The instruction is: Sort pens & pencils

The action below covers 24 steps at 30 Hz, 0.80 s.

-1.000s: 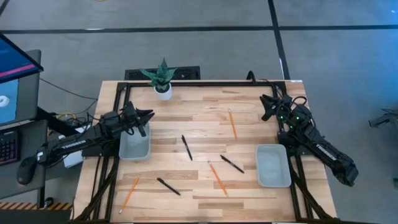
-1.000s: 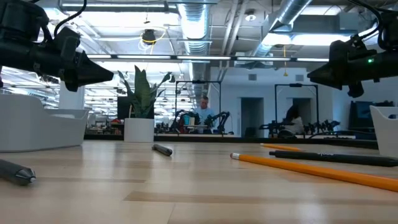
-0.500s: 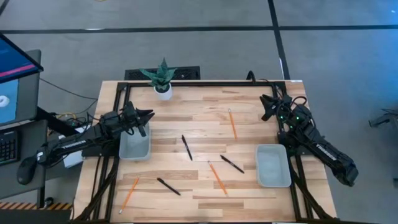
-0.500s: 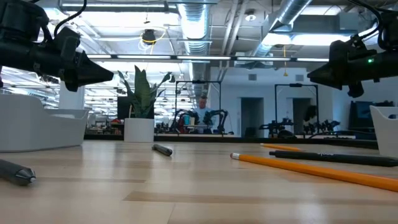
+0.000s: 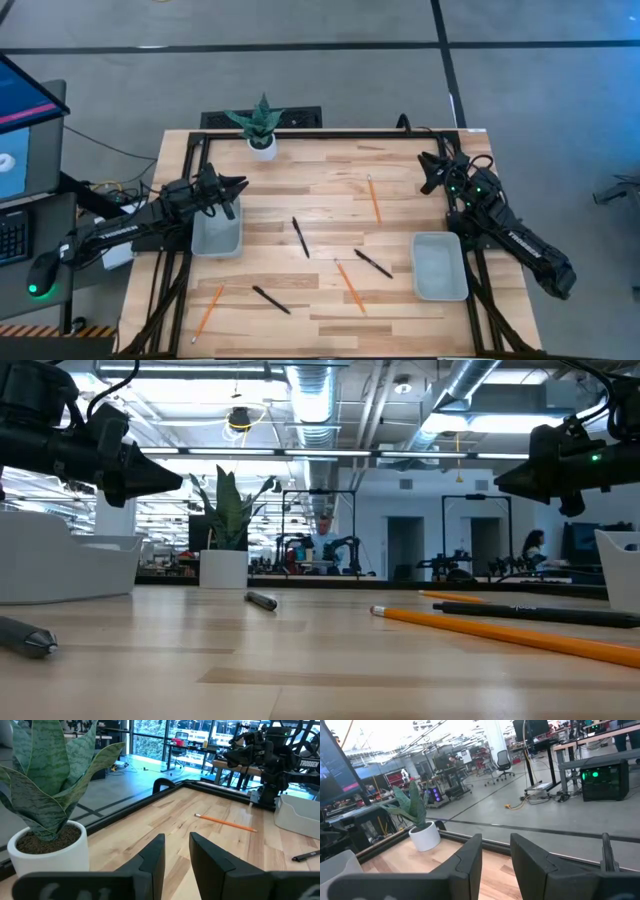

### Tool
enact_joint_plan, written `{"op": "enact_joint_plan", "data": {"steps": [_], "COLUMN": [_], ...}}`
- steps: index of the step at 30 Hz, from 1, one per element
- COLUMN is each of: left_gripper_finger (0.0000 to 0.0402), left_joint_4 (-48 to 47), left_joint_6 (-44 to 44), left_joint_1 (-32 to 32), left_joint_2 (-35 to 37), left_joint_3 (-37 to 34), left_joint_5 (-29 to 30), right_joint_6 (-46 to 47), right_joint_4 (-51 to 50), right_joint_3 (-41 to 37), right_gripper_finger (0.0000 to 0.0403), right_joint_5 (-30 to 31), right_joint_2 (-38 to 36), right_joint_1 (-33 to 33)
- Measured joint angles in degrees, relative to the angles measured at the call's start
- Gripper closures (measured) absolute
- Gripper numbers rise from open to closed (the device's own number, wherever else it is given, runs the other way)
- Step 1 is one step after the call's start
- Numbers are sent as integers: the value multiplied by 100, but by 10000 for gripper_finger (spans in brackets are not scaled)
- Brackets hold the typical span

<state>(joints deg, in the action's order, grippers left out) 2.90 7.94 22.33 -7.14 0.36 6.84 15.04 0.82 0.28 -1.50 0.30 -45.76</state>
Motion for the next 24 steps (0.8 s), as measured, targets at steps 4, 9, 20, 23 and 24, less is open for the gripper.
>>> {"op": "enact_joint_plan", "data": {"steps": [4,9,20,23,24], "left_gripper_finger": [323,323,323,323,323], "left_joint_4": [2,2,2,0,2], "left_joint_6": [-28,26,324,332,322], "left_joint_1": [0,0,0,0,0], "left_joint_2": [0,0,0,0,0], "left_joint_3": [0,1,1,2,2], "left_joint_5": [2,2,2,2,2], "right_joint_6": [0,-2,0,191,193], "right_joint_4": [0,0,21,116,133], "right_joint_3": [2,2,0,14,27], "right_gripper_finger": [280,280,280,280,280], "right_joint_5": [-1,-2,0,-116,-122], "right_joint_2": [2,0,2,1,9], "right_joint_1": [0,-1,0,-2,0]}}
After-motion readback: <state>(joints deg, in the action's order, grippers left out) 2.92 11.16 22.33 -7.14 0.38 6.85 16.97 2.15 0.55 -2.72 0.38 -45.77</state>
